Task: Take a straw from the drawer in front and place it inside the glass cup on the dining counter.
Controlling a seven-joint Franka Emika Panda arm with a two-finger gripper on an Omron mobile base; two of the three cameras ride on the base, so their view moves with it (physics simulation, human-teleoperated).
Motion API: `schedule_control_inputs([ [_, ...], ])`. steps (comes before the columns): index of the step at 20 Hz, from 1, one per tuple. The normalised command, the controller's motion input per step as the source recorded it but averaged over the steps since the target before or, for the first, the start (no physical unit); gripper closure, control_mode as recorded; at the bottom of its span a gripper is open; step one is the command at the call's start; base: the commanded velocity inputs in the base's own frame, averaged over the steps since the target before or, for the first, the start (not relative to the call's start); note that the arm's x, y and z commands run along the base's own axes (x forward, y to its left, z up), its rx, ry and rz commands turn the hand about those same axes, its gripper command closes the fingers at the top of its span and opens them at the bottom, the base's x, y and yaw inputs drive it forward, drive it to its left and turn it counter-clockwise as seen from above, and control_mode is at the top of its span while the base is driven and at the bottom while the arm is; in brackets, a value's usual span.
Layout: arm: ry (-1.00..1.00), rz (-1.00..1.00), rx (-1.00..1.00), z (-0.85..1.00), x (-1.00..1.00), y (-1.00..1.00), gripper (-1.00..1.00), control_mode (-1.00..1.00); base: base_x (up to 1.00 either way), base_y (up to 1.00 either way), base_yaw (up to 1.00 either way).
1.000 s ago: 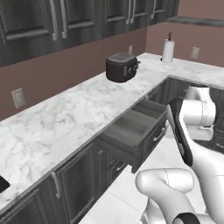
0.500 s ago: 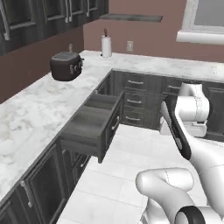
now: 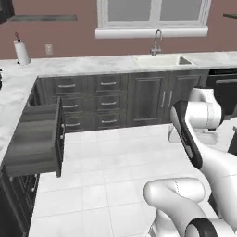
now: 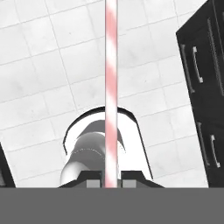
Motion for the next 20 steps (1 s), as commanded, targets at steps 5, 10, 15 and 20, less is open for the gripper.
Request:
schedule_control_inputs([
  [5, 0.00, 0.00, 0.00, 0.00, 0.00, 0.00, 1.00, 1.00, -0.44, -0.40, -0.68],
  [10, 0.00, 0.00, 0.00, 0.00, 0.00, 0.00, 1.00, 1.00, -0.46, -0.13, -0.65],
  [15, 0.00, 0.00, 0.00, 0.00, 0.00, 0.00, 1.00, 1.00, -0.23, 0.01, -0.61],
  [20, 0.00, 0.00, 0.00, 0.00, 0.00, 0.00, 1.00, 1.00, 0.57, 0.22, -0.29],
])
